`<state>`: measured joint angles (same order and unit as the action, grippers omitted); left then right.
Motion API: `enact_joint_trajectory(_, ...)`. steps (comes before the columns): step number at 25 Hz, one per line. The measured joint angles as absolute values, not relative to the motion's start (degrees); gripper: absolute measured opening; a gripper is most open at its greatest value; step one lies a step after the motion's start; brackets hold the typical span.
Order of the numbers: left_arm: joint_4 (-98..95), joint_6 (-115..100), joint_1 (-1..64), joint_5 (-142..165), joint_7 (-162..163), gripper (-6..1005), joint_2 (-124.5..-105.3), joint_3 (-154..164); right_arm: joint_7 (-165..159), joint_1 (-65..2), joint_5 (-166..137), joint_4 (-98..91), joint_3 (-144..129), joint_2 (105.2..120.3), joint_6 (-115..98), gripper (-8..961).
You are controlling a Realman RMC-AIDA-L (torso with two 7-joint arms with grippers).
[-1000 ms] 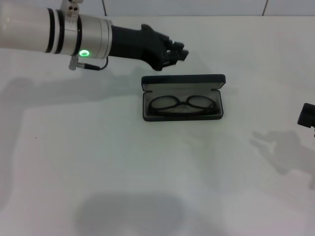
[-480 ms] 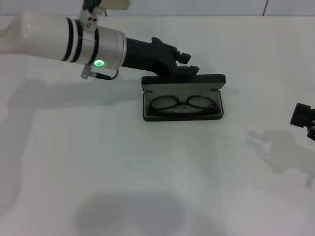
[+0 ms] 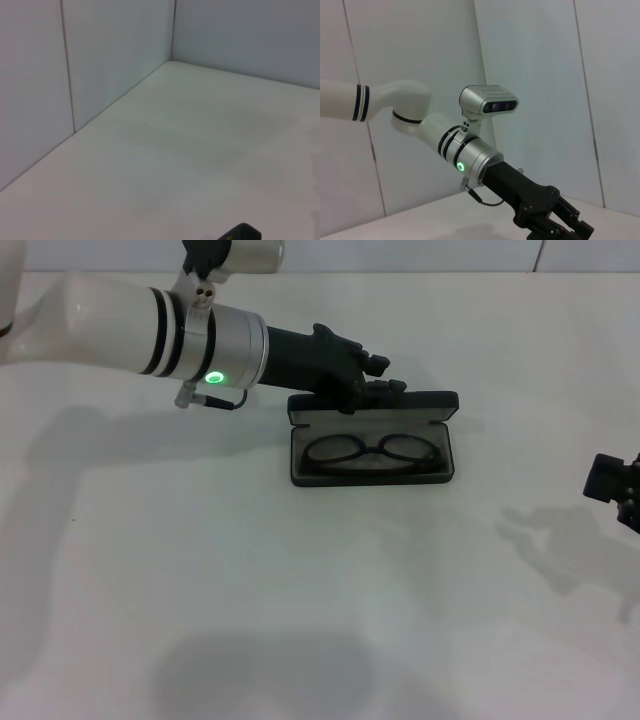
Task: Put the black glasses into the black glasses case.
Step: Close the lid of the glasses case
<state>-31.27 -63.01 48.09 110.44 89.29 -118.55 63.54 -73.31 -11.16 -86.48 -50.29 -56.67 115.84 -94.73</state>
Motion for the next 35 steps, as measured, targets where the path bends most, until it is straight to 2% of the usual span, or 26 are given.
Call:
enact_joint_trajectory(8,-30.36,-63.04,48.21,110.48,89.24,332,-118.57,63.54,-73.02,-11.17,-86.49,-49.55,-56.89,115.84,-94.39,139)
enact_joint_trajectory(13,-30.23,-63.02,48.26,110.48,89.09,339,-118.75,63.54,-73.00,-11.17,-86.46,-49.16,-56.89,115.84,-94.39,139)
enact_joint_trajectory(24,-30.23,-63.09,47.86,110.32,89.00,281,-118.97,63.54,-72.86,-11.25,-86.48,-48.81,-56.95,115.84,-94.39,138)
enact_joint_trajectory(29,-30.23,-63.06,47.52,110.39,88.95,230,-119.12,63.54,-72.86,-11.25,-86.44,-48.76,-57.03,115.84,-94.39,138)
enact_joint_trajectory(35,-30.24,-63.33,47.44,110.47,88.95,228,-119.12,63.60,-72.86,-11.25,-86.37,-48.61,-57.04,115.84,-94.39,138)
